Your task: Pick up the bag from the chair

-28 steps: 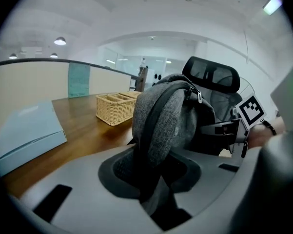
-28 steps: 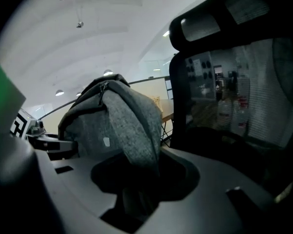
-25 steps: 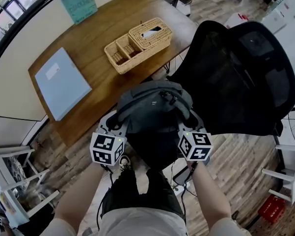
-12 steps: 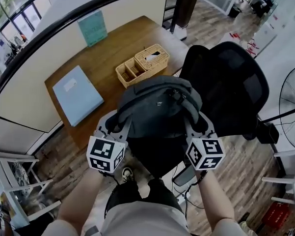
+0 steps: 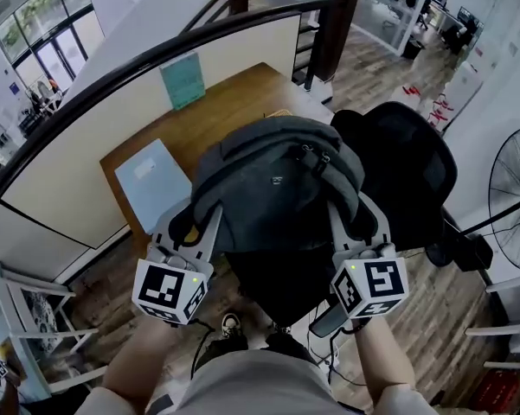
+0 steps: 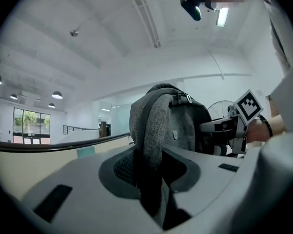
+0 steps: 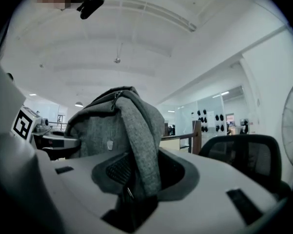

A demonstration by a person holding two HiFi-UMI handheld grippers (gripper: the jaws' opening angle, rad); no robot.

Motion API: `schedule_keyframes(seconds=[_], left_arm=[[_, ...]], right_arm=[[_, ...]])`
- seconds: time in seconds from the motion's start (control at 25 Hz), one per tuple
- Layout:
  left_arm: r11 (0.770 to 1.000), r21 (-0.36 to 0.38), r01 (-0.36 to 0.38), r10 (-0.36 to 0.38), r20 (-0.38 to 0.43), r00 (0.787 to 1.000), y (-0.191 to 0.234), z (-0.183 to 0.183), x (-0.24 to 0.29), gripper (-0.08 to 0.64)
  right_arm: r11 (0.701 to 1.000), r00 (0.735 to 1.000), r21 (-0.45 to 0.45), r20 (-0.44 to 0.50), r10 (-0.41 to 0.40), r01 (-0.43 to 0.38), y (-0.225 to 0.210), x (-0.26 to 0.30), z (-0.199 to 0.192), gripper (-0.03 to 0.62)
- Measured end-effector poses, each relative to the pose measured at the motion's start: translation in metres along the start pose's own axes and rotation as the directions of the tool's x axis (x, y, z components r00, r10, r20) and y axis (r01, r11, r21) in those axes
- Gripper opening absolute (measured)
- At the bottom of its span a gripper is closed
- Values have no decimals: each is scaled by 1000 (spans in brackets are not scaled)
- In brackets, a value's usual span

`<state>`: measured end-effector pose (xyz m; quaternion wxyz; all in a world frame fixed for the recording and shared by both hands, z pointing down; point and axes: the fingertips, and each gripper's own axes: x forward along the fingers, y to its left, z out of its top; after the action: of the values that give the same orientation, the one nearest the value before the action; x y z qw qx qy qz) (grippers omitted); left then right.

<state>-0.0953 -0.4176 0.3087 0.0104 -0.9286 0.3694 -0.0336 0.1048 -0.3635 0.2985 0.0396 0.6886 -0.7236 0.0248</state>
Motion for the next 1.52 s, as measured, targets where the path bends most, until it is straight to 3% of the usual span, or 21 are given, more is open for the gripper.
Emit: schedule_keyframes(seconds=[0.4,0.56,1.0,1.2,1.52], left_arm=[[992,95,-82,75,80,994,8,37,-65,97],[988,105,-109,101,84,991,8,24,-88,97],[992,66,-111,113,-20,993,-3,-28,-108,97],[993,41,-111,112,-42,993,-6,-31,-108,97],[994,70,-89,92,-40,995,-15,-30,-101,97]], right_arm=[[996,991,-28,104,87,-84,51,-28,29,132],[993,990,-23,81,118,-117,67,-33,15,130],[989,989,23,-37,144,-143,81,-41,-40,126],[989,987,35,-55,149,-147,80,-44,-46,126],[991,989,27,-60,133,-132,68,-44,-48,125]])
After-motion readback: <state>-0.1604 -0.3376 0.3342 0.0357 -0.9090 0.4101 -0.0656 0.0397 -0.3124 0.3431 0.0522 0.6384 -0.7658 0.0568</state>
